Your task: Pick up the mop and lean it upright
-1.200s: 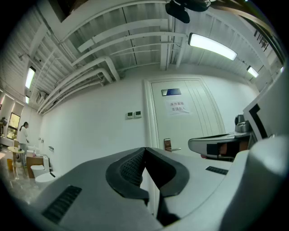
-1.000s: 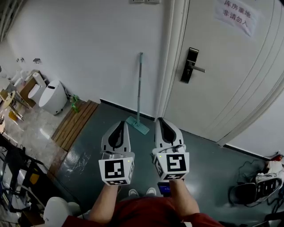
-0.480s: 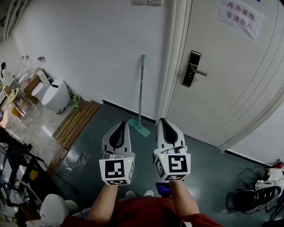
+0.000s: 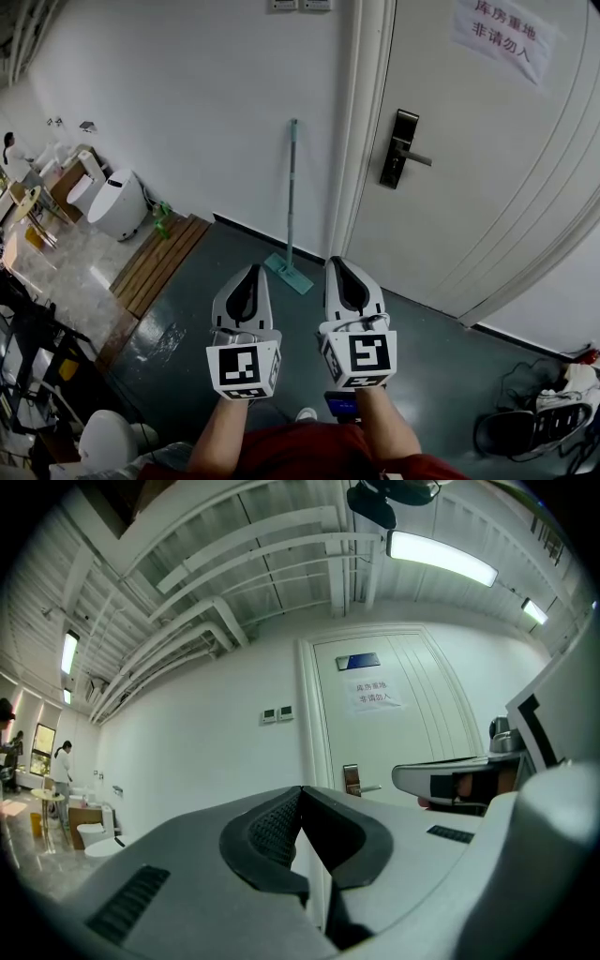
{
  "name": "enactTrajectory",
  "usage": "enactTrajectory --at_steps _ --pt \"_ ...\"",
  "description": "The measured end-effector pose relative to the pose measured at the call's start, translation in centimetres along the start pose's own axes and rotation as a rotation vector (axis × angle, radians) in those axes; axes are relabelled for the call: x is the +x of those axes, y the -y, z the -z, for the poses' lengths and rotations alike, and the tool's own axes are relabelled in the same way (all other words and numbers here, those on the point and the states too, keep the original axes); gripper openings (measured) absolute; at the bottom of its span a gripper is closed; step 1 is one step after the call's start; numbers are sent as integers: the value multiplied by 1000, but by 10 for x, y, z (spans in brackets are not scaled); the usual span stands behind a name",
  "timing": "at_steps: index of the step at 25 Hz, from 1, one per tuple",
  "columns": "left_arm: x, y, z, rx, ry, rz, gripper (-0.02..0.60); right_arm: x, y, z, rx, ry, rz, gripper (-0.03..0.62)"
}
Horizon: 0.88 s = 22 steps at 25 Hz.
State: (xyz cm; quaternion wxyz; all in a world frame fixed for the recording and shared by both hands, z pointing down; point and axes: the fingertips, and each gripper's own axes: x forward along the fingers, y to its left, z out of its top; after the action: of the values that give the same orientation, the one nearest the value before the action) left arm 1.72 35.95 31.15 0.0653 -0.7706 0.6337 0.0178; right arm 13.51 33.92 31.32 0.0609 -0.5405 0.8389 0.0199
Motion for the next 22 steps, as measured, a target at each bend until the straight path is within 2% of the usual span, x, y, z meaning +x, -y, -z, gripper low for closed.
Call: enactTrajectory --at_steps 6,12,22 --pt "13 0 0 -5 3 6 6 10 7 3 4 -3 6 17" --pt "33 -6 5 -8 25 46 6 31 17 7 -9 6 39 17" --pt "79 -45 16 -27 10 65 6 91 16 17 -6 -1 66 17"
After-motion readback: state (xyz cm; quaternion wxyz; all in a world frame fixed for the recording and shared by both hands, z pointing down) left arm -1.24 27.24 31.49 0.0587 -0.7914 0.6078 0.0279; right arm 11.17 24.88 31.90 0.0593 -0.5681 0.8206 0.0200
